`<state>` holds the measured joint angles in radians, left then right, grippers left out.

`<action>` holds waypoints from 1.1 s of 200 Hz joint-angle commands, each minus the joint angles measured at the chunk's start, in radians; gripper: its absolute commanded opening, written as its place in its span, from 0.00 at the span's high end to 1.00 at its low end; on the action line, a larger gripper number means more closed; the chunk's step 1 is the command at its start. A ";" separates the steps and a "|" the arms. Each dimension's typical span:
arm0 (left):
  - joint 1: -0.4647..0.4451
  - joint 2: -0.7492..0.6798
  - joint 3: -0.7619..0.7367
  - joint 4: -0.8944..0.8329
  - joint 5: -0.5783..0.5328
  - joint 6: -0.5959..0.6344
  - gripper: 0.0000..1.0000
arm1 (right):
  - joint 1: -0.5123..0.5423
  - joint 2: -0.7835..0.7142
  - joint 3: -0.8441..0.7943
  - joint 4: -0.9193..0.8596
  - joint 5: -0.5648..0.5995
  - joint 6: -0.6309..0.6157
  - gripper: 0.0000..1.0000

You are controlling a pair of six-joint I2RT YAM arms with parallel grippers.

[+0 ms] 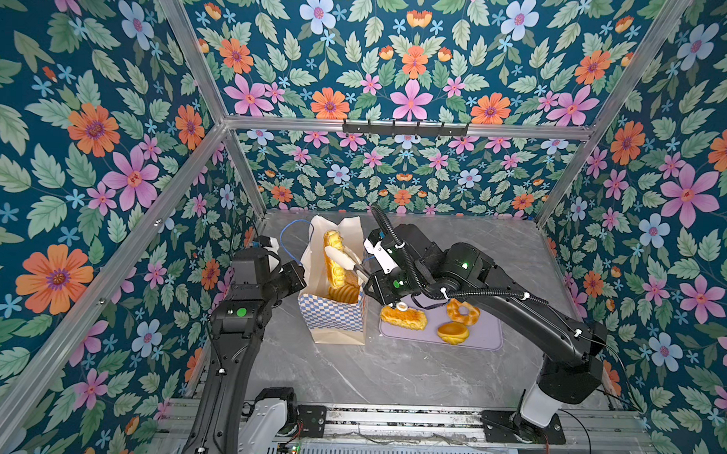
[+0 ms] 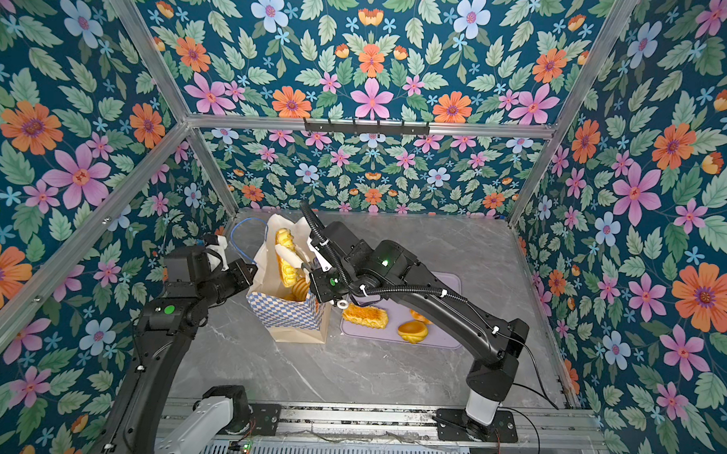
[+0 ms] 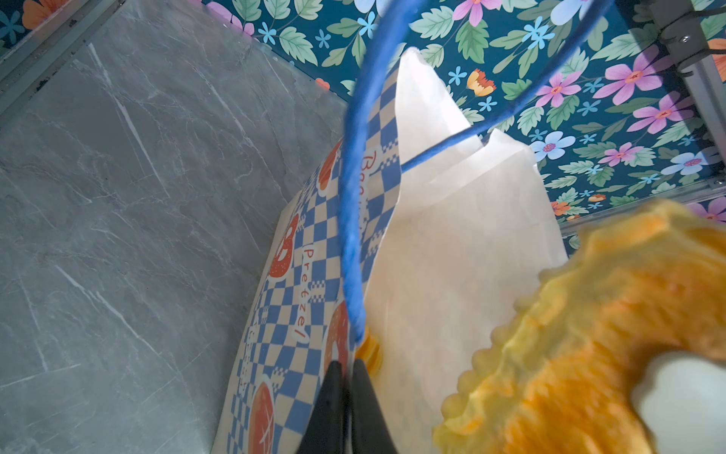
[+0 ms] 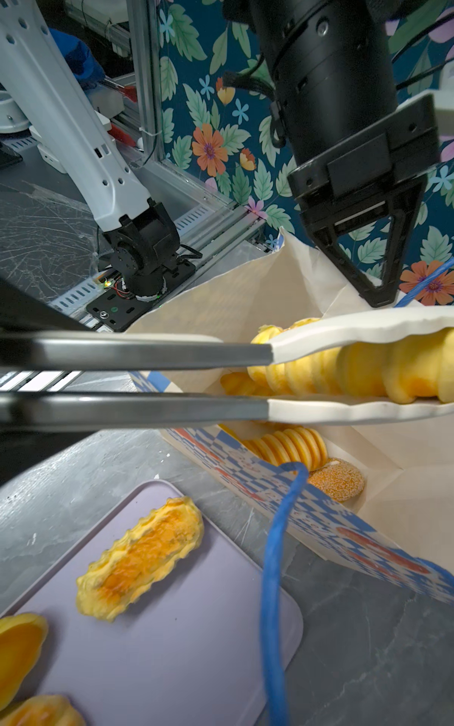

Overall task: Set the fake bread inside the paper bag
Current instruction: 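Carry the ridged bread with the tongs over the bag opening, then lower the ridged bread into the bag and open the tongs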

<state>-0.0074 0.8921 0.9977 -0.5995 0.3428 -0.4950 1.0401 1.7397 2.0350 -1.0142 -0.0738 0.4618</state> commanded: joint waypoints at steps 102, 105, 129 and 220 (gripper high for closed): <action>0.000 -0.009 0.004 0.004 0.004 -0.012 0.90 | 0.009 -0.018 -0.026 0.023 0.048 -0.006 0.67; 0.000 -0.009 0.004 0.004 0.005 -0.011 0.90 | 0.008 -0.020 -0.026 0.022 0.049 -0.004 0.67; 0.000 -0.013 0.002 0.003 0.005 -0.011 0.90 | 0.009 -0.026 -0.030 0.025 0.052 0.000 0.64; 0.000 -0.020 -0.011 0.010 0.010 -0.011 0.90 | 0.011 -0.031 -0.007 0.032 0.050 0.003 0.48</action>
<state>-0.0074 0.8738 0.9878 -0.5987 0.3435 -0.4992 1.0496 1.7229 2.0167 -1.0050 -0.0311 0.4622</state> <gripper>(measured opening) 0.101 0.521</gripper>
